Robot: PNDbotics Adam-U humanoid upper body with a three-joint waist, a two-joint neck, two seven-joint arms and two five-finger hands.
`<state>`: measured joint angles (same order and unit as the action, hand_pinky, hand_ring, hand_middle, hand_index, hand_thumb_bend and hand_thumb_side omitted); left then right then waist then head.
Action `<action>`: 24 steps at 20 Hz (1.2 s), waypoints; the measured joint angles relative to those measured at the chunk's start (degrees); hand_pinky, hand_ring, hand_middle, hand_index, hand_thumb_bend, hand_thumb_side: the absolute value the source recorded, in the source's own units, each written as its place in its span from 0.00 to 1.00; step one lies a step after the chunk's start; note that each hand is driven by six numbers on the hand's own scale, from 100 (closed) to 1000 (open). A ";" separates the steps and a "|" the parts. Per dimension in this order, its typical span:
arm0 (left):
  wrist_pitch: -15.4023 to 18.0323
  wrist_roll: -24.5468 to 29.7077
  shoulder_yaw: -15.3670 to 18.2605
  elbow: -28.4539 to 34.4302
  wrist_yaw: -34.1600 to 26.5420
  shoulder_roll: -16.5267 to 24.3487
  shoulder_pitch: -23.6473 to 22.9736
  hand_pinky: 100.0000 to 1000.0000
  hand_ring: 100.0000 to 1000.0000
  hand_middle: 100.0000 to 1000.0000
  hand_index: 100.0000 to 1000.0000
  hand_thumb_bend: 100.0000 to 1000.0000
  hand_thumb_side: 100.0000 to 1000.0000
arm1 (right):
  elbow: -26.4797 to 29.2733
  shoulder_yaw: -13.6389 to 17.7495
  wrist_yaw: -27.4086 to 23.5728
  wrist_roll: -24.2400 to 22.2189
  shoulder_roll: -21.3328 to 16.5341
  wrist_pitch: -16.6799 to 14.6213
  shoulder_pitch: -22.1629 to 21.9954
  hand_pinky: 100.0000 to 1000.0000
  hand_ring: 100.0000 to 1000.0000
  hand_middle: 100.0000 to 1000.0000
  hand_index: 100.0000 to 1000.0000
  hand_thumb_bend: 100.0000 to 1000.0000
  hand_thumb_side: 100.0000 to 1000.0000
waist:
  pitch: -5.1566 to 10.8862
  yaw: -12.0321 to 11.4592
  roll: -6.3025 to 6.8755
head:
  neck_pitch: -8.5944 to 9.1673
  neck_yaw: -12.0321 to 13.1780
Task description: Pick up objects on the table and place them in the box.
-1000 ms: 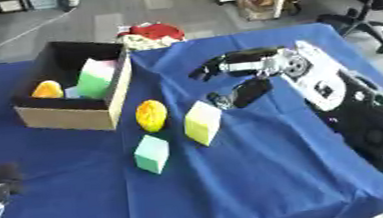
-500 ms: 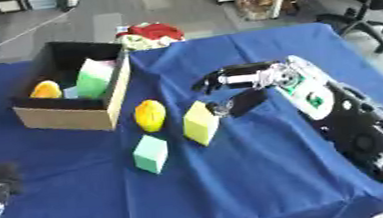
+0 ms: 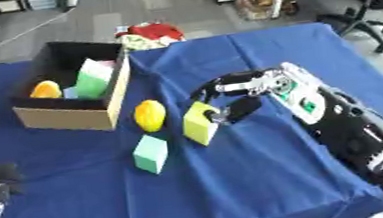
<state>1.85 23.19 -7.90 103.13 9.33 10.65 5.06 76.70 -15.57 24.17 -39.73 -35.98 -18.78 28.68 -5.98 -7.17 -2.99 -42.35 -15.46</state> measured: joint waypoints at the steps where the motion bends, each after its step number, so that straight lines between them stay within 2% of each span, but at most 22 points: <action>1: 0.00 0.00 0.00 0.00 0.00 0.00 0.00 0.71 0.59 0.62 0.79 0.00 0.43 | -0.03 -0.01 0.00 -0.03 0.02 0.00 0.06 0.89 0.85 0.91 0.99 0.00 0.61 | 0.00 -0.01 0.00 | 0.00 -0.05; 12: -0.02 0.02 -0.01 0.00 0.00 0.00 0.00 0.71 0.59 0.62 0.79 0.00 0.44 | -1.55 -1.33 3.05 -1.54 0.98 -0.90 1.35 0.89 0.87 0.93 1.00 0.01 0.65 | 0.00 -0.25 0.00 | 0.00 -0.39; 17: -0.05 0.04 -0.01 0.00 -0.02 0.00 0.00 0.71 0.59 0.62 0.79 0.00 0.44 | -1.89 -1.83 4.54 -4.11 1.00 -3.18 1.94 0.93 0.92 0.97 1.00 0.11 0.65 | 0.00 -0.27 0.00 | 0.00 -0.42; 20: -0.08 0.05 -0.01 0.00 -0.07 0.00 0.00 0.71 0.59 0.62 0.79 0.00 0.44 | -2.11 -2.42 4.77 -5.68 1.00 -3.25 2.57 0.94 0.94 0.98 1.00 0.15 0.57 | 0.00 -0.28 0.00 | -0.01 -0.48; 22: -0.12 0.05 -0.01 0.00 -0.15 0.00 0.00 0.71 0.59 0.62 0.79 0.00 0.44 | -2.32 -2.79 4.80 -6.00 1.00 -2.92 2.92 0.95 0.94 0.98 1.00 0.15 0.50 | 0.00 -0.30 0.00 | -0.01 -0.54; 24: -0.18 0.06 -0.01 0.00 -0.16 0.00 0.00 0.71 0.59 0.62 0.80 0.00 0.44 | -2.67 -3.35 5.05 -5.96 0.99 -2.97 3.15 0.96 0.95 0.99 1.00 0.12 0.35 | 0.00 -0.33 0.00 | -0.01 -0.61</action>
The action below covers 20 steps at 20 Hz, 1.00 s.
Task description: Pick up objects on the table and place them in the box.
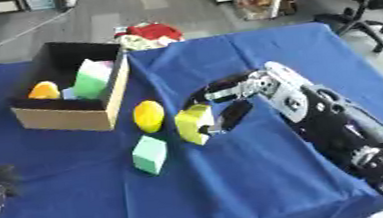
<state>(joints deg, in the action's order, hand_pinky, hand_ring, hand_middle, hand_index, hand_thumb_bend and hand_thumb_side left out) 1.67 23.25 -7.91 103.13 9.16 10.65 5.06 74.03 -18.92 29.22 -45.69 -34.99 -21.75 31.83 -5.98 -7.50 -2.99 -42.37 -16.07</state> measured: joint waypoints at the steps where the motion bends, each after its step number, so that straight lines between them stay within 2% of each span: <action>1: -0.01 0.01 0.00 0.00 -0.01 0.00 0.00 0.71 0.59 0.62 0.80 0.00 0.44 | -0.28 -0.36 0.23 0.14 0.00 -0.14 0.10 0.96 0.95 0.99 1.00 0.09 0.23 | 0.00 0.00 0.00 | 0.00 -0.02; 3: -0.03 0.02 -0.01 0.00 -0.02 0.00 0.00 0.71 0.59 0.62 0.80 0.00 0.45 | -0.91 -1.11 0.88 0.50 0.00 -0.50 0.24 0.96 0.95 0.99 1.00 0.08 0.09 | 0.00 -0.02 0.00 | -0.02 -0.05; 6: -0.03 0.03 -0.01 0.00 -0.02 0.00 0.00 0.71 0.59 0.62 0.80 0.00 0.45 | -1.45 -1.59 1.84 1.02 -0.02 -1.02 0.71 0.96 0.96 1.00 1.00 0.07 0.00 | 0.00 -0.02 0.00 | -0.13 -0.07; 15: -0.06 0.01 -0.01 0.00 -0.06 0.00 0.00 0.71 0.59 0.62 0.80 0.00 0.45 | -2.00 -0.38 6.02 1.77 0.01 -1.77 0.97 0.90 0.92 0.93 1.00 0.16 0.00 | 0.00 -0.04 0.00 | -0.43 -0.17; 18: -0.09 -0.01 -0.01 0.00 -0.07 0.00 0.00 0.71 0.59 0.62 0.80 0.00 0.45 | -1.95 0.01 8.42 3.22 0.20 -3.22 0.70 0.90 0.92 0.96 1.00 0.17 0.00 | 0.00 -0.05 0.00 | -0.43 -0.19; 20: -0.11 -0.02 -0.01 0.00 -0.07 0.00 0.00 0.71 0.59 0.62 0.80 0.00 0.46 | -2.09 0.04 10.15 4.00 0.44 -4.00 0.73 0.91 0.94 0.99 1.00 0.22 0.00 | 0.00 -0.05 0.00 | -0.43 -0.21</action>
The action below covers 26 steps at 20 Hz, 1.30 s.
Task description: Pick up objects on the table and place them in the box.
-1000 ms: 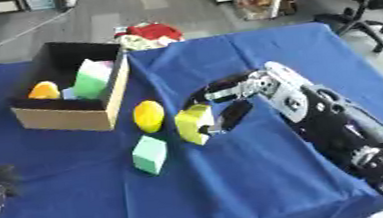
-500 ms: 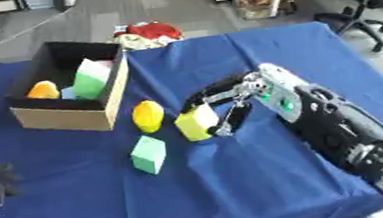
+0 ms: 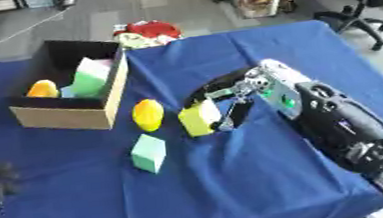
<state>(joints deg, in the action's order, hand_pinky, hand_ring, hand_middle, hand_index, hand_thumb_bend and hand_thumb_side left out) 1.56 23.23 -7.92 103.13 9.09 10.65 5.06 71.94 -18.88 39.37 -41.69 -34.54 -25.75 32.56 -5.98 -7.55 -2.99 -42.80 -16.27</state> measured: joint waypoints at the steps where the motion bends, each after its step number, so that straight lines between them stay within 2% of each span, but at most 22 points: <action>1: -0.01 -0.01 0.00 0.00 -0.01 0.00 0.00 0.71 0.59 0.62 0.80 0.00 0.46 | -0.14 -0.01 0.94 0.21 0.03 -0.21 0.18 0.91 0.95 1.00 1.00 0.24 0.00 | 0.00 -0.01 0.00 | 0.00 -0.01; 7: -0.07 -0.05 0.00 0.00 -0.04 0.00 0.00 0.71 0.59 0.62 0.80 0.00 0.46 | -1.35 -0.12 6.16 0.47 0.56 -0.47 1.24 0.90 0.95 1.00 1.00 0.30 0.00 | 0.23 -0.19 0.00 | -0.02 -0.08; 11: -0.09 -0.05 0.00 0.00 -0.10 0.00 0.00 0.71 0.59 0.62 0.80 0.00 0.46 | -1.83 -0.04 9.13 1.73 0.90 -1.73 1.68 0.79 0.85 0.92 1.00 0.33 0.00 | 0.30 -0.23 0.00 | -0.02 -0.08; 12: -0.10 -0.06 0.00 0.00 -0.15 0.00 0.00 0.71 0.59 0.62 0.80 0.00 0.47 | -1.93 0.14 9.73 2.39 0.96 -2.39 1.70 0.69 0.76 0.82 0.94 0.34 0.00 | 0.30 -0.23 0.00 | -0.02 -0.09; 14: -0.14 -0.08 0.00 0.00 -0.24 0.00 0.00 0.71 0.59 0.62 0.80 0.00 0.48 | -1.95 0.42 10.85 4.53 1.03 -3.64 1.74 0.61 0.66 0.68 0.82 0.31 0.00 | 0.30 -0.23 0.00 | -0.02 -0.09; 15: -0.16 -0.08 0.00 0.00 -0.26 0.00 0.00 0.71 0.59 0.62 0.80 0.00 0.48 | -2.01 0.53 11.30 6.11 1.06 -4.03 1.73 0.59 0.63 0.64 0.79 0.30 0.00 | 0.30 -0.23 0.00 | -0.02 -0.09; 16: -0.20 -0.09 0.00 0.00 -0.28 0.00 0.00 0.71 0.59 0.62 0.80 0.00 0.48 | -2.08 0.55 11.54 7.98 1.06 -4.19 1.70 0.52 0.55 0.54 0.70 0.28 0.00 | 0.30 -0.23 0.00 | -0.02 -0.09; 17: -0.25 -0.11 0.00 0.00 -0.30 0.00 0.00 0.71 0.59 0.62 0.80 0.00 0.48 | -2.10 0.61 11.74 10.00 1.08 -4.21 1.69 0.49 0.53 0.50 0.67 0.27 0.00 | 0.30 -0.23 0.00 | -0.02 -0.09; 18: -0.29 -0.13 0.00 0.00 -0.35 0.00 0.00 0.71 0.59 0.62 0.80 0.00 0.48 | -2.17 0.66 11.92 12.10 1.11 -4.07 1.59 0.43 0.49 0.43 0.60 0.24 0.00 | 0.30 -0.22 0.00 | -0.02 -0.09; 22: -0.42 -0.24 0.00 0.00 -0.46 0.00 0.00 0.71 0.59 0.62 0.80 0.00 0.49 | -2.33 1.66 11.05 19.82 1.52 -2.52 1.79 0.36 0.42 0.34 0.52 0.20 0.00 | 0.30 -0.02 0.00 | -0.02 -0.09; 26: -0.47 -0.27 0.00 0.00 -0.50 -0.01 -0.04 0.71 0.59 0.62 0.80 0.00 0.50 | -0.91 3.09 8.89 24.48 1.67 -0.69 4.58 0.36 0.41 0.33 0.51 0.20 0.00 | 0.30 0.05 0.00 | -0.03 -0.09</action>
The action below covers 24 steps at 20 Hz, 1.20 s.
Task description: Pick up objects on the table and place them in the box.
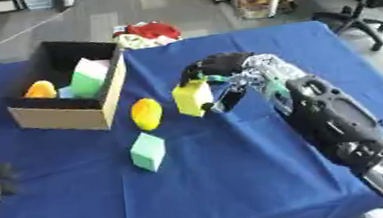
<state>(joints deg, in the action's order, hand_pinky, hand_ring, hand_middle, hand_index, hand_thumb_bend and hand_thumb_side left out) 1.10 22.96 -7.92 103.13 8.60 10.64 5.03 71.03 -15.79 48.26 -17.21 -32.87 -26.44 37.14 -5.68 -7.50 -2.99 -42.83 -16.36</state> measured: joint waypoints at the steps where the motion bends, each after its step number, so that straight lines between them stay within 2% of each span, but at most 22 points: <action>1: -0.01 0.00 0.00 0.00 -0.01 0.00 -0.01 0.71 0.59 0.62 0.80 0.00 0.50 | 0.39 0.33 -0.42 0.68 0.22 0.41 1.04 0.36 0.41 0.33 0.51 0.20 0.00 | 0.00 0.01 0.00 | 0.00 -0.01; 4: -0.03 0.00 0.00 0.00 -0.02 -0.01 -0.06 0.71 0.59 0.62 0.80 0.00 0.50 | 0.59 1.19 -0.85 1.90 1.73 1.39 5.30 0.36 0.40 0.34 0.51 0.22 0.00 | 0.02 0.01 0.01 | -0.01 -0.04; 6: -0.05 0.02 -0.01 0.00 -0.04 -0.03 -0.11 0.71 0.59 0.62 0.80 0.00 0.50 | -0.45 1.77 -0.31 2.42 3.72 1.87 8.97 0.36 0.40 0.34 0.52 0.19 0.00 | 0.05 -0.05 0.02 | -0.01 -0.19; 10: -0.13 0.15 -0.04 0.00 -0.21 -0.08 -0.22 0.71 0.59 0.62 0.80 0.00 0.50 | -6.05 3.53 1.97 3.34 10.02 2.46 15.57 0.38 0.41 0.36 0.53 0.12 0.00 | 0.07 -0.76 0.08 | -0.01 -0.57; 12: -0.13 0.21 -0.08 -0.01 -0.39 -0.11 -0.23 0.71 0.59 0.62 0.80 0.00 0.50 | -9.39 4.49 3.20 3.50 13.68 2.58 18.02 0.42 0.43 0.39 0.56 0.09 0.00 | 0.07 -1.34 0.53 | -0.01 -0.98; 14: -0.17 0.35 -0.35 -0.01 -0.53 -0.33 -0.23 0.71 0.59 0.62 0.80 0.00 0.50 | -12.67 5.24 4.66 3.44 17.19 2.54 19.72 0.48 0.48 0.44 0.61 0.07 0.00 | 0.07 -1.89 1.18 | 0.00 -1.49; 15: -0.17 0.46 -0.45 -0.01 -0.57 -0.58 -0.22 0.71 0.59 0.62 0.80 0.00 0.50 | -14.27 5.58 5.52 3.33 18.78 2.48 20.36 0.53 0.52 0.51 0.67 0.05 0.00 | 0.07 -2.15 1.31 | 0.00 -1.76; 19: -0.20 0.85 -0.82 -0.01 -0.83 -0.87 0.03 0.71 0.59 0.62 0.80 0.00 0.50 | -19.54 6.78 9.67 1.95 24.67 2.24 21.40 0.61 0.57 0.62 0.81 0.03 0.00 | 0.07 -3.36 1.40 | 0.03 -2.88; 21: -0.24 1.01 -1.09 -0.01 -0.99 -1.07 0.08 0.71 0.59 0.62 0.80 0.00 0.50 | -20.96 7.53 11.70 1.36 26.75 2.24 21.87 0.66 0.63 0.72 0.91 0.08 0.00 | 0.07 -3.75 1.55 | 0.05 -3.31; 23: -0.21 1.12 -1.15 -0.01 -1.04 -1.09 0.22 0.71 0.59 0.62 0.79 0.00 0.50 | -21.87 8.11 13.99 1.04 28.37 2.33 22.23 0.72 0.70 0.79 0.96 0.15 0.00 | 0.07 -4.28 1.57 | 0.08 -3.66; 24: -0.21 1.16 -1.16 -0.01 -1.05 -1.09 0.33 0.71 0.59 0.62 0.79 0.00 0.50 | -22.14 8.35 15.34 1.00 29.00 2.39 22.38 0.76 0.75 0.83 0.98 0.23 0.14 | 0.07 -4.50 1.57 | 0.10 -3.84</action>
<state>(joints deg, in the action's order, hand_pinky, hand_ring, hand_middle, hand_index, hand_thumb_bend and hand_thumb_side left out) 0.89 24.12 -9.08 103.13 7.55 9.55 5.36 48.89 -7.44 63.60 -16.21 -3.87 -24.05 59.53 -5.61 -12.00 -1.42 -42.73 -20.20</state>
